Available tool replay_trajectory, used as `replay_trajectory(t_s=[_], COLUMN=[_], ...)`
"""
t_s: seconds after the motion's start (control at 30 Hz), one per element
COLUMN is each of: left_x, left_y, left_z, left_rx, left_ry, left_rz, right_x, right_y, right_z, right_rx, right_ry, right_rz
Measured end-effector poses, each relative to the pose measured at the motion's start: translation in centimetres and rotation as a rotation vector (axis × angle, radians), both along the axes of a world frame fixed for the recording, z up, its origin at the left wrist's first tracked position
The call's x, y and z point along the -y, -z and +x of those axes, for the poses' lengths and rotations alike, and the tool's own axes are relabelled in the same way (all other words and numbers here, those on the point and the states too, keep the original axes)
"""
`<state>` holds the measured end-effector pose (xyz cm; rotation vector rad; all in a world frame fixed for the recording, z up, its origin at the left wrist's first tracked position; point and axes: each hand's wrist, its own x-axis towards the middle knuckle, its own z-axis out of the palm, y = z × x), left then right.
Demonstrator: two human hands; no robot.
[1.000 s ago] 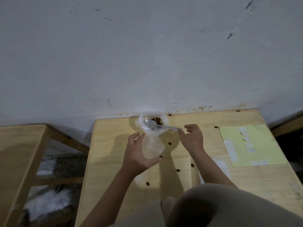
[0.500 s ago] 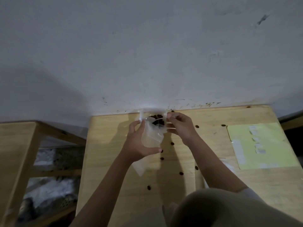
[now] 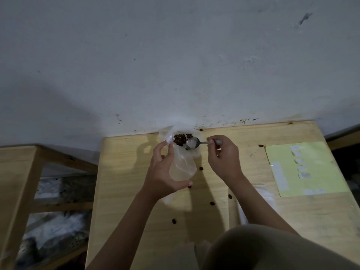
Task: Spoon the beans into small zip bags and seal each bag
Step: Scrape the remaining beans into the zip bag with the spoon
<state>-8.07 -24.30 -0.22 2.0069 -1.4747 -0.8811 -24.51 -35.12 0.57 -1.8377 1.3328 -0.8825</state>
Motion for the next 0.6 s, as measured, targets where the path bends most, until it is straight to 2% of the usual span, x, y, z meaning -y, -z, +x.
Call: replay_trajectory(t_s=[0.23, 0.3, 0.5, 0.6], left_x=[0.3, 0.4, 0.5, 0.4], left_y=[-0.3, -0.3, -0.4, -0.5], left_z=[-0.4, -0.3, 0.1, 0.2], left_rx=[-0.016, -0.029, -0.083, -0.081], left_ry=[0.017, 0.01, -0.019, -0.031], left_rz=[-0.025, -0.023, -0.002, 0.011], right_x=[-0.7, -0.9, -0.2, 0.1], right_y=[1.6, 2.0, 3.7, 4.0], right_z=[2.3, 2.7, 2.5, 2.0], right_rx=[-0.001, 0.096, 0.494, 0.596], right_ry=[0.092, 0.182, 0.521, 0.556], right_rz=[0.02, 0.165, 0.815, 0.931])
